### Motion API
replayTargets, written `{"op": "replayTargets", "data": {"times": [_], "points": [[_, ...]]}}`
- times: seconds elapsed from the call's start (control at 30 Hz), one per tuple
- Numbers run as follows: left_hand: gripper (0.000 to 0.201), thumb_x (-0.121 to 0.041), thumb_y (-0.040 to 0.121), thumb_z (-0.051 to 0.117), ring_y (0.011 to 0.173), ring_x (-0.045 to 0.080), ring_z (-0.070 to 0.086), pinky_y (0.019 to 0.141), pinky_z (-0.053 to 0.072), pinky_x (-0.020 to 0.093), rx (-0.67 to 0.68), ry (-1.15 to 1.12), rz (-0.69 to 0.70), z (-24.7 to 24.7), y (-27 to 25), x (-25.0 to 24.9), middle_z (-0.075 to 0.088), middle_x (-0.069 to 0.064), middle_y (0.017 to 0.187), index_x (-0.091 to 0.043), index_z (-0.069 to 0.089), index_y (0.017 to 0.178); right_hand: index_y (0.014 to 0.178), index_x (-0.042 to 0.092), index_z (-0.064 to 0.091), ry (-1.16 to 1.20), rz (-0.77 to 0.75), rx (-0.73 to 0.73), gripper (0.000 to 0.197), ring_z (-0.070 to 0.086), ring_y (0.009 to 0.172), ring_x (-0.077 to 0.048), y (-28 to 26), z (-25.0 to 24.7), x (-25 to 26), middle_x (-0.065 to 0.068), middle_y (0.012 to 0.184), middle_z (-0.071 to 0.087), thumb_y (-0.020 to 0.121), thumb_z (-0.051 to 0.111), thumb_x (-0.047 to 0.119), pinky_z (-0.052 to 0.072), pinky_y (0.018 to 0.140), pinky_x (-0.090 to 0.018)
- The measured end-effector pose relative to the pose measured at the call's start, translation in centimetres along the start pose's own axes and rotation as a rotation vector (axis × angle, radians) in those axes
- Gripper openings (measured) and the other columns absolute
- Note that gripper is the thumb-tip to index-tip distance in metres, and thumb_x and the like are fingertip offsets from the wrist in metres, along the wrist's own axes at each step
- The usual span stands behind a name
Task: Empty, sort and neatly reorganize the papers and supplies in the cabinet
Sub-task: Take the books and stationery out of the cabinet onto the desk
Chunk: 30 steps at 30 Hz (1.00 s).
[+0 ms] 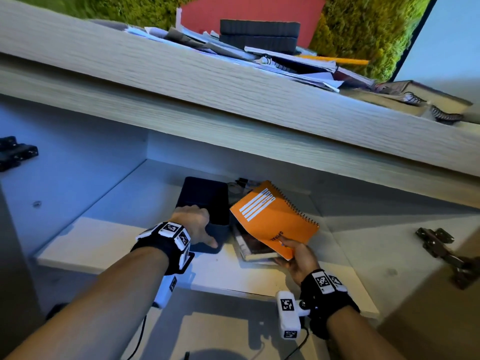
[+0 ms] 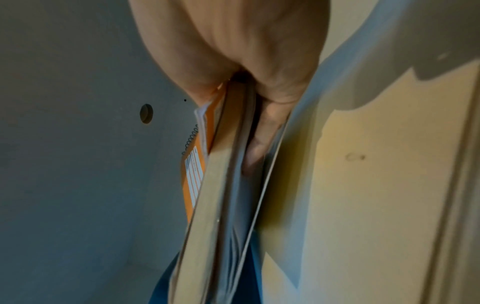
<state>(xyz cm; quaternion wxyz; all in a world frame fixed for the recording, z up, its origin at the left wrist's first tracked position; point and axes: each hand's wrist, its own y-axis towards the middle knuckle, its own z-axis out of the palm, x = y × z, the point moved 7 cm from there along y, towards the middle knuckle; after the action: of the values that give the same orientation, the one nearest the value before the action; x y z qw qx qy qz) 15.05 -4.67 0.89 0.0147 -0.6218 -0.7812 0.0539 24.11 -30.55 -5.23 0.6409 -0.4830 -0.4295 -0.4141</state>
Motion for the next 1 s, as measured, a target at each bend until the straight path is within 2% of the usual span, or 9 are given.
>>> {"op": "replayTargets", "data": {"times": [0.1,0.23,0.33,0.47,0.6,0.77,0.83,0.93,1.0], "points": [[0.069,-0.064,0.074,0.071,0.107,0.027,0.059,0.088,0.048,0.035,-0.089,0.029,0.047,-0.4,-0.7,-0.5,0.060,0.007,0.119,-0.021,0.058,0.125,0.114,0.011,0.062,-0.029,-0.042,0.031,0.031,0.066,0.092,-0.034,-2.0,-1.2,0.6,-0.014,0.102,0.072,0.084,0.064,0.006,0.056,0.073,-0.045],[0.058,-0.061,0.073,0.073,0.105,0.027,0.059,0.083,0.046,0.035,-0.178,0.059,0.120,-2.3,-2.8,-1.8,0.062,0.006,0.113,-0.023,0.061,0.115,0.115,0.011,0.062,-0.032,-0.071,0.027,0.031,0.066,0.090,-0.034,-5.0,-2.4,1.1,-0.015,0.100,0.072,0.084,0.064,0.008,0.056,0.073,-0.047],[0.056,-0.059,0.073,0.074,0.103,0.026,0.061,0.074,0.042,0.033,-0.207,0.063,0.142,-3.8,-4.9,-2.3,0.065,0.004,0.110,-0.022,0.062,0.113,0.115,0.011,0.062,-0.015,-0.087,0.013,0.032,0.064,0.098,-0.038,-7.0,-2.7,2.0,-0.019,0.106,0.070,0.083,0.063,0.008,0.054,0.080,-0.050],[0.061,-0.059,0.070,0.077,0.102,0.025,0.063,0.074,0.044,0.033,-0.229,0.063,0.176,-5.8,-7.3,-3.0,0.068,0.003,0.109,-0.023,0.064,0.118,0.124,0.007,0.057,0.005,-0.162,-0.002,0.045,0.065,0.100,-0.036,-10.0,-2.7,4.8,-0.018,0.111,0.069,0.080,0.066,0.009,0.058,0.075,-0.042],[0.064,-0.061,0.066,0.079,0.098,0.025,0.063,0.077,0.048,0.034,-0.185,0.067,0.193,-7.2,-9.6,-3.8,0.068,0.004,0.107,-0.019,0.068,0.114,0.111,0.013,0.061,-0.043,-0.293,-0.022,0.029,0.069,0.085,-0.026,-14.0,-2.2,8.6,-0.010,0.101,0.073,0.082,0.065,0.009,0.055,0.059,-0.032],[0.053,-0.061,0.064,0.081,0.082,0.022,0.054,0.070,0.043,0.032,-0.163,0.050,0.234,-10.1,-13.6,-4.6,0.058,-0.001,0.084,-0.018,0.063,0.089,0.092,0.012,0.062,-0.086,-0.375,-0.060,0.013,0.066,0.057,-0.014,-18.9,-2.0,12.7,-0.001,0.070,0.070,0.083,0.063,0.004,0.054,0.049,-0.027],[0.054,-0.061,0.062,0.082,0.084,0.021,0.053,0.068,0.041,0.031,-0.178,0.047,0.256,-11.7,-15.5,-4.9,0.056,-0.002,0.086,-0.019,0.065,0.093,0.089,0.010,0.063,-0.144,-0.386,-0.044,0.010,0.065,0.057,-0.015,-21.0,-1.8,14.0,-0.005,0.073,0.068,0.082,0.064,0.003,0.056,0.051,-0.029],[0.050,-0.062,0.058,0.084,0.082,0.020,0.058,0.061,0.041,0.029,-0.171,0.051,0.299,-13.6,-17.9,-5.6,0.059,-0.004,0.084,-0.022,0.064,0.082,0.085,0.008,0.065,-0.269,-0.430,-0.005,0.007,0.064,0.064,-0.019,-24.6,-1.2,16.2,-0.010,0.081,0.070,0.080,0.066,0.003,0.057,0.059,-0.033],[0.050,-0.059,0.055,0.086,0.076,0.016,0.063,0.056,0.045,0.025,-0.156,0.013,0.338,-15.2,-19.6,-6.1,0.064,-0.006,0.079,-0.020,0.067,0.079,0.088,0.005,0.066,-0.324,-0.458,0.003,0.010,0.064,0.061,-0.019,-26.8,-1.0,18.0,-0.013,0.083,0.070,0.079,0.067,0.001,0.056,0.054,-0.030]]}}
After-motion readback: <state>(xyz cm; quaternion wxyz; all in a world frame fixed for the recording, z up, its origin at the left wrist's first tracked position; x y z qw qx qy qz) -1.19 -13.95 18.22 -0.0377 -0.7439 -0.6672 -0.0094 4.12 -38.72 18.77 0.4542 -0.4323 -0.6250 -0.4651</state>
